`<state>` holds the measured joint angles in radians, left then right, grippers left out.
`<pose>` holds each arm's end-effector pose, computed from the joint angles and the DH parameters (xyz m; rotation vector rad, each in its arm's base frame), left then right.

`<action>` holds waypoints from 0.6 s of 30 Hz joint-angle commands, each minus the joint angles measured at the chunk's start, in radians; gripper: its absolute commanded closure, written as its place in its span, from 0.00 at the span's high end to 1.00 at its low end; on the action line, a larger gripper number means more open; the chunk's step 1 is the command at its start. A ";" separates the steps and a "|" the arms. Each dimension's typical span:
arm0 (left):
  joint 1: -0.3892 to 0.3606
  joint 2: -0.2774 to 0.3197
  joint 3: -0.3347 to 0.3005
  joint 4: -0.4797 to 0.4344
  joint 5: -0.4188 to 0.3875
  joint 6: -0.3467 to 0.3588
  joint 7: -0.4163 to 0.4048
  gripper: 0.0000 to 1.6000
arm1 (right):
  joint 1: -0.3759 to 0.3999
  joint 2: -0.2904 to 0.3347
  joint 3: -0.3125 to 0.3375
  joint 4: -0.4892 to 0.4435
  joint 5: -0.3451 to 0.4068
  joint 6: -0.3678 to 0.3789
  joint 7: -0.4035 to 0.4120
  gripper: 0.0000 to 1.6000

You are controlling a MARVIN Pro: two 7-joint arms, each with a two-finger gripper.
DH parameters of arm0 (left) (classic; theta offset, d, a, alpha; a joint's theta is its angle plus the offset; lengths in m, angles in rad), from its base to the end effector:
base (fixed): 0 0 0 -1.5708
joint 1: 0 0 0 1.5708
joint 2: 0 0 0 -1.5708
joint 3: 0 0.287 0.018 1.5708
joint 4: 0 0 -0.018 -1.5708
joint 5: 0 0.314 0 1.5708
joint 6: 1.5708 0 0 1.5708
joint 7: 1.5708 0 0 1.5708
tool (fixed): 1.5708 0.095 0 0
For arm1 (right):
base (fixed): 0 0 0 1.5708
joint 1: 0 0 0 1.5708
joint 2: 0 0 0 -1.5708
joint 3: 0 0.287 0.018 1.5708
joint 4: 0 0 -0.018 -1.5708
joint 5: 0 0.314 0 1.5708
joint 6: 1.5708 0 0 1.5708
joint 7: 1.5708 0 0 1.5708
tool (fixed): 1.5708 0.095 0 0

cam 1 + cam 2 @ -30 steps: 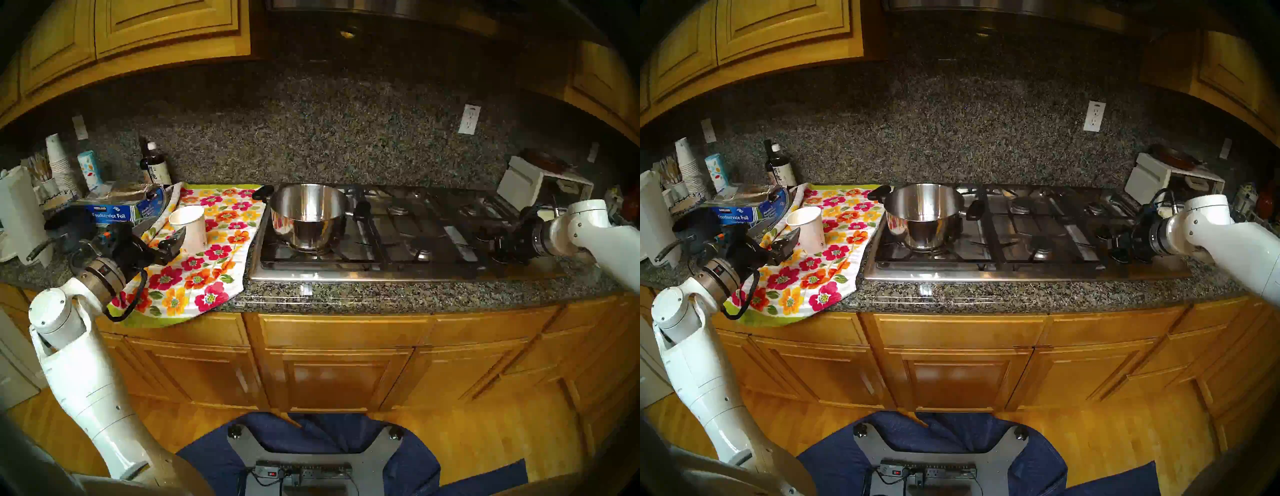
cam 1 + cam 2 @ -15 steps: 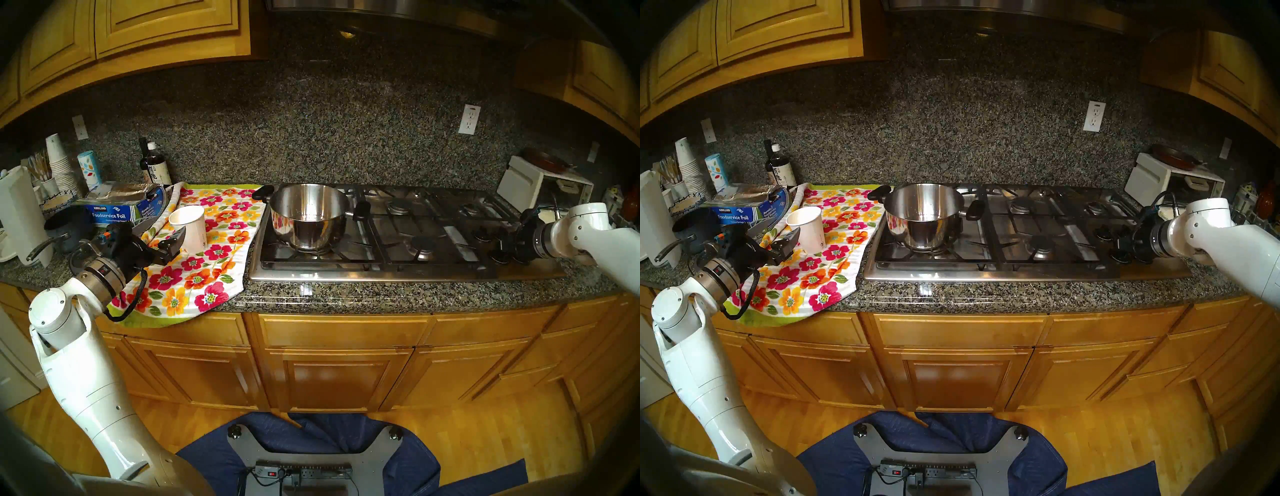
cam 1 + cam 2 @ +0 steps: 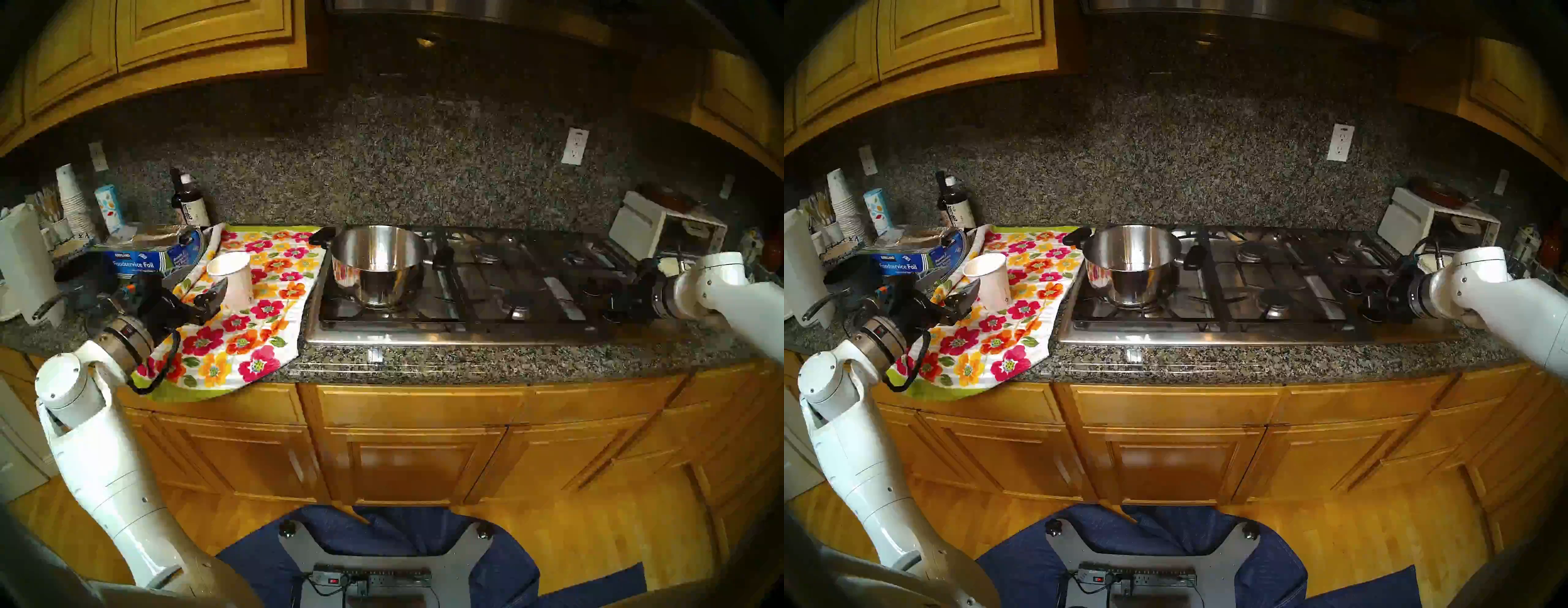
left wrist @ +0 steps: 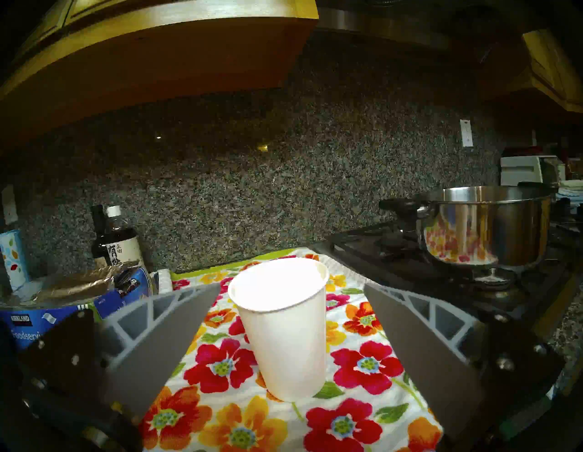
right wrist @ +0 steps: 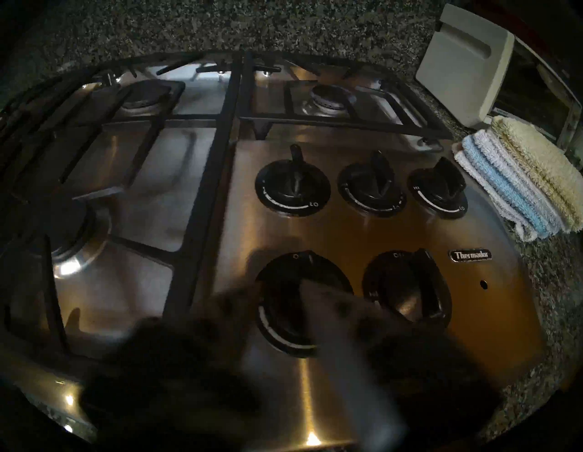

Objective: Pick up the water cup, pour water into the pot, turn on the stove

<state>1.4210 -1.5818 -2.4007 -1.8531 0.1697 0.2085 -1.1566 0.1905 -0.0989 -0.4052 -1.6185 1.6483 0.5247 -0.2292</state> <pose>0.3407 0.2112 -0.1815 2.0833 -0.4701 2.1956 0.4214 -0.2670 -0.1295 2.7864 -0.0044 1.2264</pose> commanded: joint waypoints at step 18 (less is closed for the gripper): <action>-0.027 0.003 0.001 -0.026 -0.020 -0.002 -0.001 1.00 | 0.081 -0.001 -0.033 -0.003 -0.014 -0.032 -0.003 1.00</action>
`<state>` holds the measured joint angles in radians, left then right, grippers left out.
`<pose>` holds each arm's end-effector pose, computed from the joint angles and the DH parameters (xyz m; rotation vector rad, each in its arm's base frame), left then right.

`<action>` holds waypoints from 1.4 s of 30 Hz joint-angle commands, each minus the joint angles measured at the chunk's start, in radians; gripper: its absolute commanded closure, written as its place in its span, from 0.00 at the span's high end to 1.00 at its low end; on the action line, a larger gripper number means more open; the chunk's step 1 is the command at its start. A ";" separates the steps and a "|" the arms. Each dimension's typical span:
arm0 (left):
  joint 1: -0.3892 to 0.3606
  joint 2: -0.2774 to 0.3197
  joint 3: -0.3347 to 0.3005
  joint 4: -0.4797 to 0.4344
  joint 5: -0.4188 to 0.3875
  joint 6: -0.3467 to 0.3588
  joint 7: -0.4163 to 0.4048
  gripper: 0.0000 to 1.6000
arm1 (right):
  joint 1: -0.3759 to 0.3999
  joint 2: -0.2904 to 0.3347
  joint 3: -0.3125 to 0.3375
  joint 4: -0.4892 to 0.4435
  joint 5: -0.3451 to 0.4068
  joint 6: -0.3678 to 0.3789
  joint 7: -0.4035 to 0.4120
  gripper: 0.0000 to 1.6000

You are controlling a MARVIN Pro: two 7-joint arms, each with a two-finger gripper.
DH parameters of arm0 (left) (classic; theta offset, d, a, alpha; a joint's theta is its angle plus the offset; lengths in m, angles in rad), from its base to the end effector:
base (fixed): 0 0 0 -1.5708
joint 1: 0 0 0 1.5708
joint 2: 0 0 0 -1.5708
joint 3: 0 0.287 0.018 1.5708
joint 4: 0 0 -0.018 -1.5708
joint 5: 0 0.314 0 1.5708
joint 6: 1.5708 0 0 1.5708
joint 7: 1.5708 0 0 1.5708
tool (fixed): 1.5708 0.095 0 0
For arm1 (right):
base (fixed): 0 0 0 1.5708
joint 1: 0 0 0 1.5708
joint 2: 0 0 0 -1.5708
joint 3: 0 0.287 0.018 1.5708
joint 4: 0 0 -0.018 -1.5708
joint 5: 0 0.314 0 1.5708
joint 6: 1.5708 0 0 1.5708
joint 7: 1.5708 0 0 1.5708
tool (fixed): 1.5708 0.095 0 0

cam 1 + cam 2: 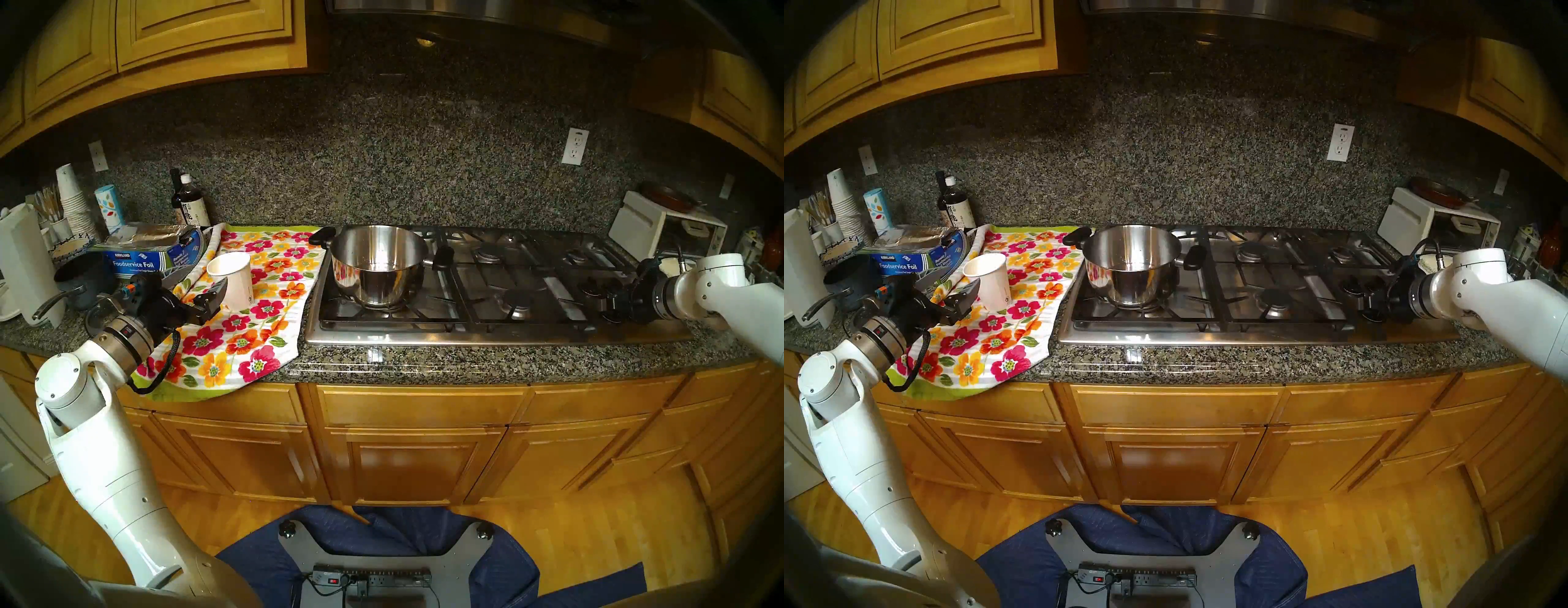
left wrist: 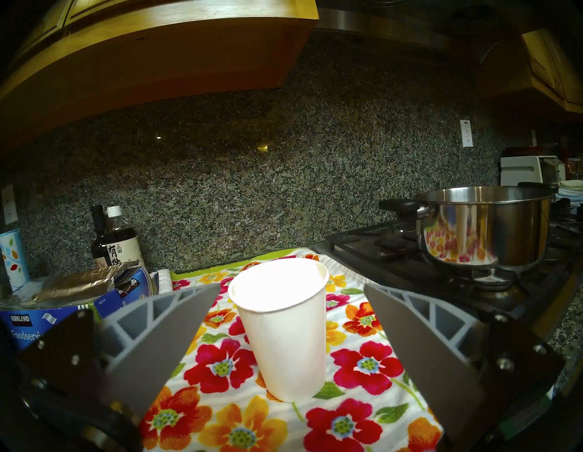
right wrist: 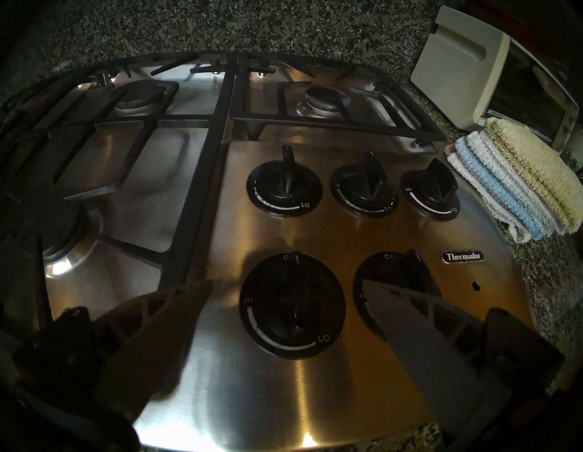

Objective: Pick up the water cup, pour water into the pot, turn on the stove

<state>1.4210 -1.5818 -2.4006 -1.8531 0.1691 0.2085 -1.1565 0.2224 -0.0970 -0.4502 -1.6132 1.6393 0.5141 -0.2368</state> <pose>0.3407 0.2111 -0.1815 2.0826 -0.4700 2.1959 0.4198 -0.2718 -0.1328 2.7677 -0.0105 1.2168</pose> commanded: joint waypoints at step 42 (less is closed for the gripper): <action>-0.027 0.003 0.001 -0.026 -0.021 -0.002 -0.001 1.00 | 0.127 -0.003 -0.136 -0.025 -0.003 -0.085 0.026 0.29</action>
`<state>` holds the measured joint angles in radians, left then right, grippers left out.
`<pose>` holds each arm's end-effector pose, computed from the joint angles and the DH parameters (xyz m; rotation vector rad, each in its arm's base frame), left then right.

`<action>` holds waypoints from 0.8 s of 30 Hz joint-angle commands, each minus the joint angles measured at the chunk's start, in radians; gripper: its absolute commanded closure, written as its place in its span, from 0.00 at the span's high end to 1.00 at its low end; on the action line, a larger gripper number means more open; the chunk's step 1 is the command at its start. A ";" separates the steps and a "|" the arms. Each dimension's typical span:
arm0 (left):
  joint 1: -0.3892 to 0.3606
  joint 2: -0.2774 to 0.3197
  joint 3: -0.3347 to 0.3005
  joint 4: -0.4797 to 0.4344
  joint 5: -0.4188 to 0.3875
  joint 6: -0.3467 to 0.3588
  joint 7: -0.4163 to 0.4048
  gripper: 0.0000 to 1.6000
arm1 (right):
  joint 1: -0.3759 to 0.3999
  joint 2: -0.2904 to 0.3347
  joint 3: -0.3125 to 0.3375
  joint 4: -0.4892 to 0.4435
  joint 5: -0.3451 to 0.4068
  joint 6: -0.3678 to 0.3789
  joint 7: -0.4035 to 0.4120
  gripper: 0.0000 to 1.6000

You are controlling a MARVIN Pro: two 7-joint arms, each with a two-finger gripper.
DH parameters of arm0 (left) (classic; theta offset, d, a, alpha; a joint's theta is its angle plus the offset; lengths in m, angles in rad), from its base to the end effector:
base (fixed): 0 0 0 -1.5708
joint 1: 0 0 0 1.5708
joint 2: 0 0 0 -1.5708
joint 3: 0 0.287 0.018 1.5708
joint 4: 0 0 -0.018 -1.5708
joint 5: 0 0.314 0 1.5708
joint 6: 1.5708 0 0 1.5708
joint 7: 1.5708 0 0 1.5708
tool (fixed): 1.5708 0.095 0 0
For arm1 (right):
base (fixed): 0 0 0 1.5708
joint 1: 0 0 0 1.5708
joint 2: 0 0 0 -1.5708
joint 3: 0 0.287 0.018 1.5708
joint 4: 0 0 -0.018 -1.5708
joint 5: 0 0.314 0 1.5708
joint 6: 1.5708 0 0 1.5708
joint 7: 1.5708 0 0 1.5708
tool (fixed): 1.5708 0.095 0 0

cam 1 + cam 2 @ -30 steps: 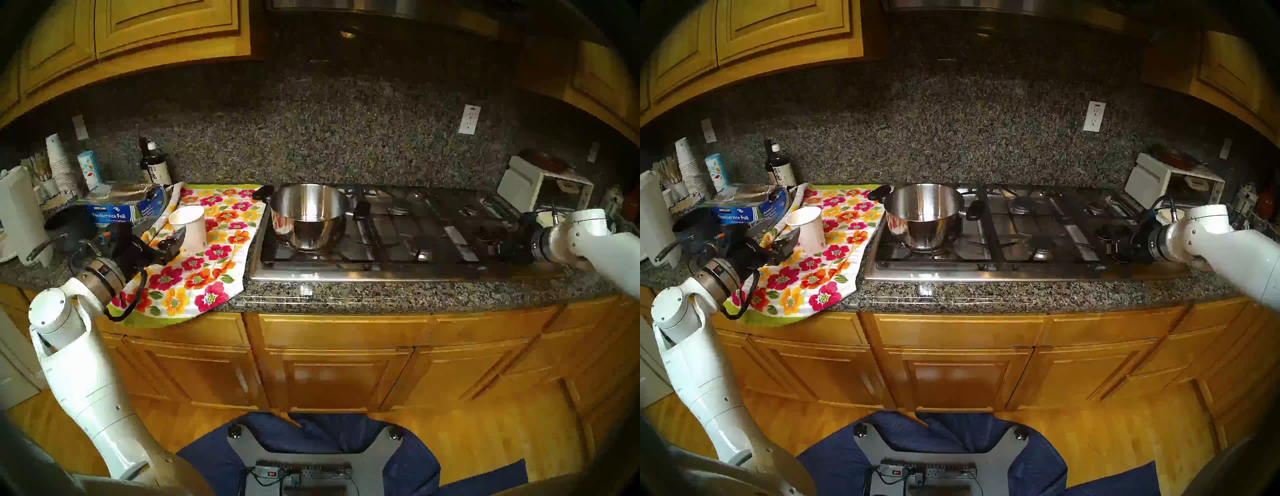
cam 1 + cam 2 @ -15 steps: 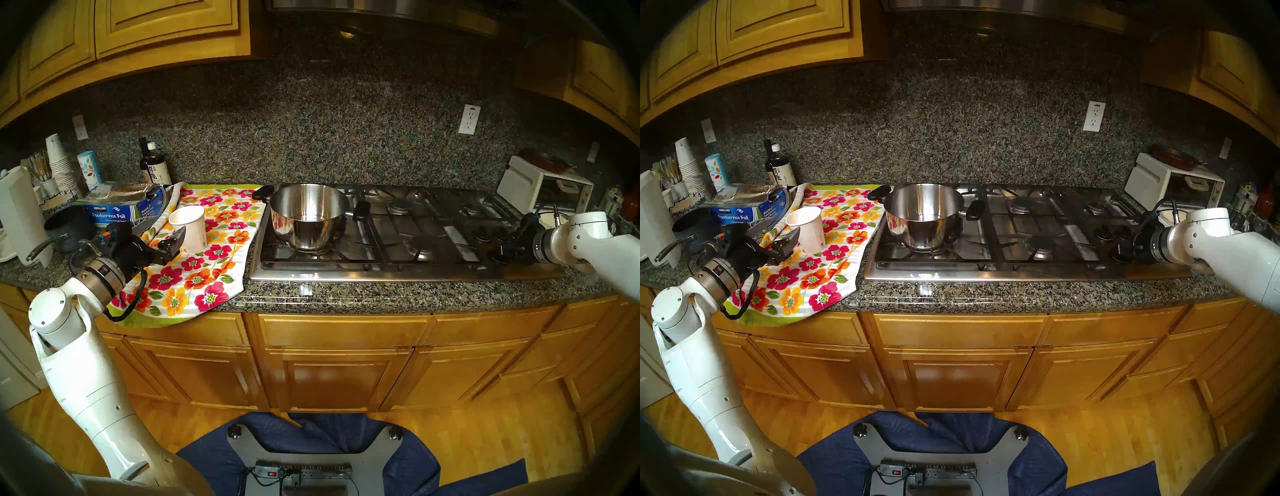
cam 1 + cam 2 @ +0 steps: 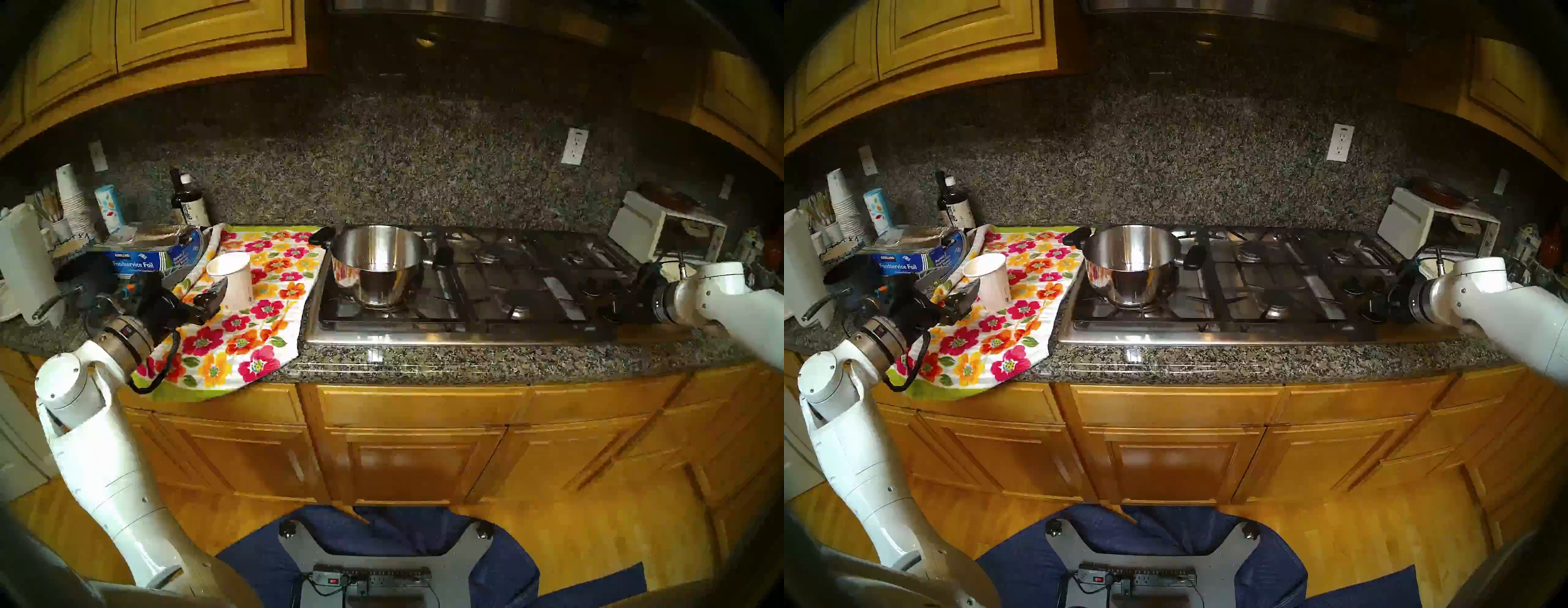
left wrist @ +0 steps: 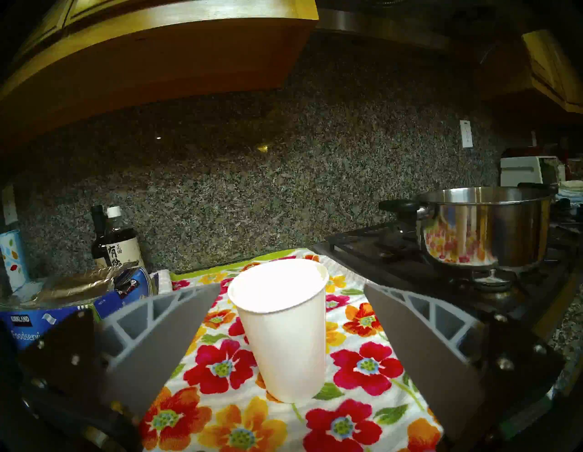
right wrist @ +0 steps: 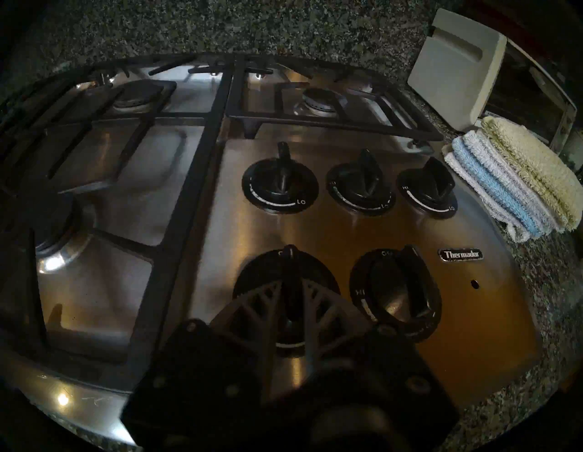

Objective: Pick up the water cup, pour water into the pot, turn on the stove

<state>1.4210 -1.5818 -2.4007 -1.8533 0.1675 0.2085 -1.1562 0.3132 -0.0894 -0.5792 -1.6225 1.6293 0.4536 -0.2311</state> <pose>0.3407 0.2111 -0.1813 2.0807 -0.4692 2.1972 0.4155 -0.2735 -0.1418 2.7494 -0.0058 1.2471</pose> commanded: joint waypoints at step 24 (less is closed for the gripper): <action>-0.027 0.003 0.001 -0.026 -0.020 -0.002 -0.001 1.00 | 0.068 -0.011 -0.068 -0.024 -0.004 -0.088 0.058 0.46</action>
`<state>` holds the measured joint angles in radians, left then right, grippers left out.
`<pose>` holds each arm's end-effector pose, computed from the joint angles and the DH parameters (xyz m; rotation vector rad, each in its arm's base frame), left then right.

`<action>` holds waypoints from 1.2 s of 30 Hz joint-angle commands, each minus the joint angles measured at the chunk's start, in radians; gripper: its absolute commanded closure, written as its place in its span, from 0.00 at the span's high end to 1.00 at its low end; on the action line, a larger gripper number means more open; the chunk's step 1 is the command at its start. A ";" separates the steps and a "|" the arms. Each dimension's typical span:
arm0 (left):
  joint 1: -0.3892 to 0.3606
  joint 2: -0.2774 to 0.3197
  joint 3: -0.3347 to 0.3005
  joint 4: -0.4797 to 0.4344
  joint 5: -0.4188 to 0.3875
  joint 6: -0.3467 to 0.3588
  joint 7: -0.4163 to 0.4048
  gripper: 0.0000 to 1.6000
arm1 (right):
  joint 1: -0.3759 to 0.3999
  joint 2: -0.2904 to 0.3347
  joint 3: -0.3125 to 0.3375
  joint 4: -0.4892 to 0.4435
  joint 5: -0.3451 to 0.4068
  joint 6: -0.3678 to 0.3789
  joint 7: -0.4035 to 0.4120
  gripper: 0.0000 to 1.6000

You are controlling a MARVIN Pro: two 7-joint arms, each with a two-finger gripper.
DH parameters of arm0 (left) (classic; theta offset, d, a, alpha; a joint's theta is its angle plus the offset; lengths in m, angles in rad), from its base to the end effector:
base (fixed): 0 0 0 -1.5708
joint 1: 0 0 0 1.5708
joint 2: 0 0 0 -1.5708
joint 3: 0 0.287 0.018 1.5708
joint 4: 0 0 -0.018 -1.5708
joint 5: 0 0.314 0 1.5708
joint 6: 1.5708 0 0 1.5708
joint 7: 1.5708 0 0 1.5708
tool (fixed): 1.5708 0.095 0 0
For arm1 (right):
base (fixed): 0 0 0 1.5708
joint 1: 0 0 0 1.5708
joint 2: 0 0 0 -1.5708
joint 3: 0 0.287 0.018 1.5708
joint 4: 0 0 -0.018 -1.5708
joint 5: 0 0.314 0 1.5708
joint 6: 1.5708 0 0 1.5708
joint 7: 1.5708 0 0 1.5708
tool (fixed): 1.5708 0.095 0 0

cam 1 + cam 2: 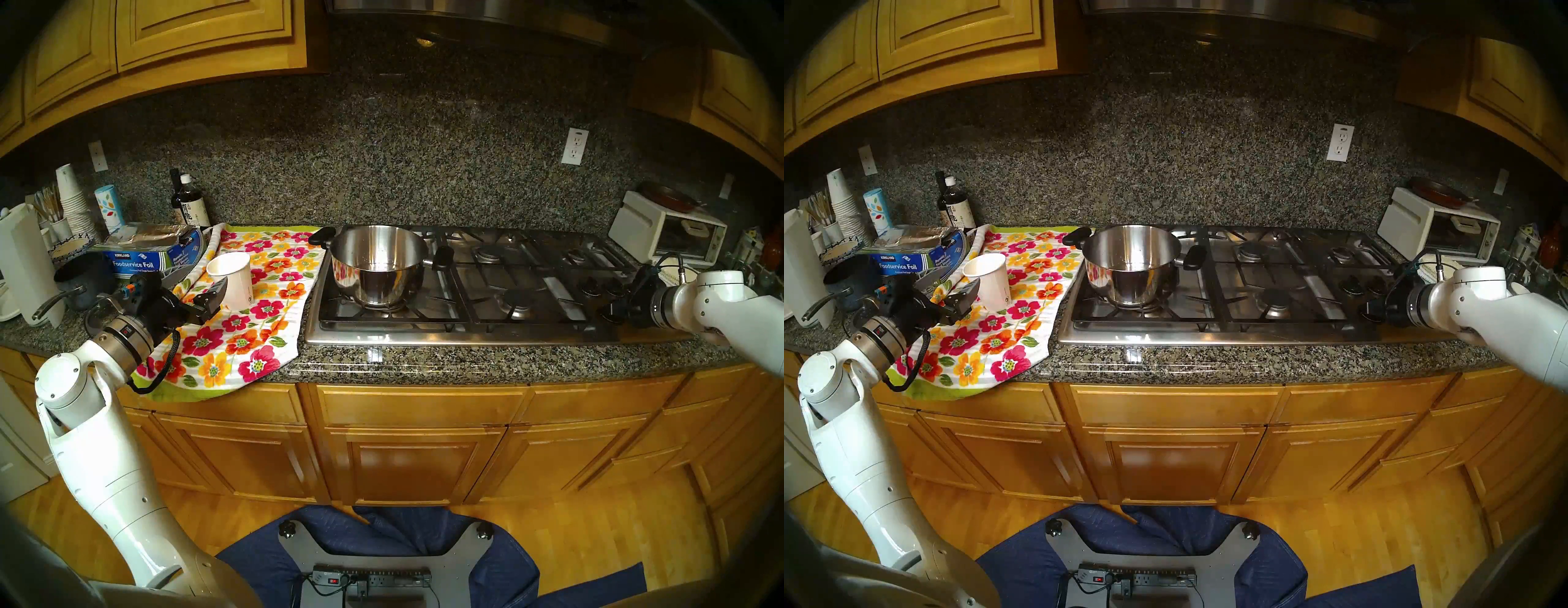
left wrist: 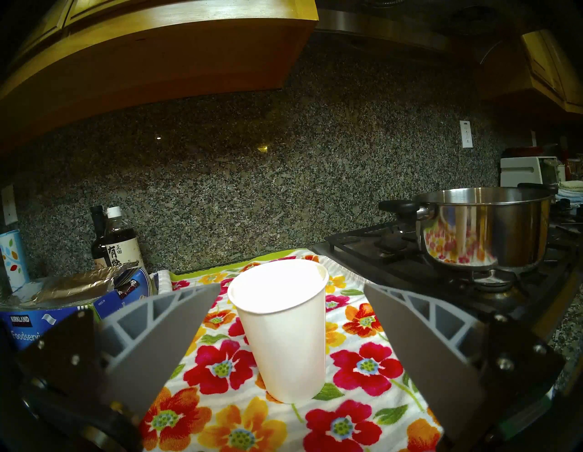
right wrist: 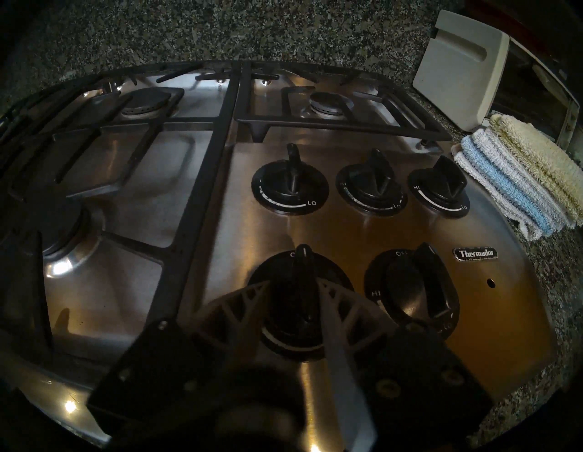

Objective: Pick up the water cup, pour water into the pot, turn on the stove

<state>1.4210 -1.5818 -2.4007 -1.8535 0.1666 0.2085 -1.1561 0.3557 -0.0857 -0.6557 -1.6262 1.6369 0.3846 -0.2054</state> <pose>0.3407 0.2111 -0.1811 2.0796 -0.4690 2.1979 0.4131 -0.2721 -0.1499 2.7562 -0.0096 1.3045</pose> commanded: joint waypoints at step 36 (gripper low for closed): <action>-0.027 0.004 0.001 -0.026 -0.020 -0.002 -0.001 1.00 | 0.005 -0.043 -0.020 0.025 -0.021 -0.049 0.083 0.00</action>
<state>1.4211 -1.5818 -2.4007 -1.8535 0.1658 0.2085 -1.1561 0.3499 -0.1217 -0.6838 -1.5627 1.6290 0.3302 -0.1506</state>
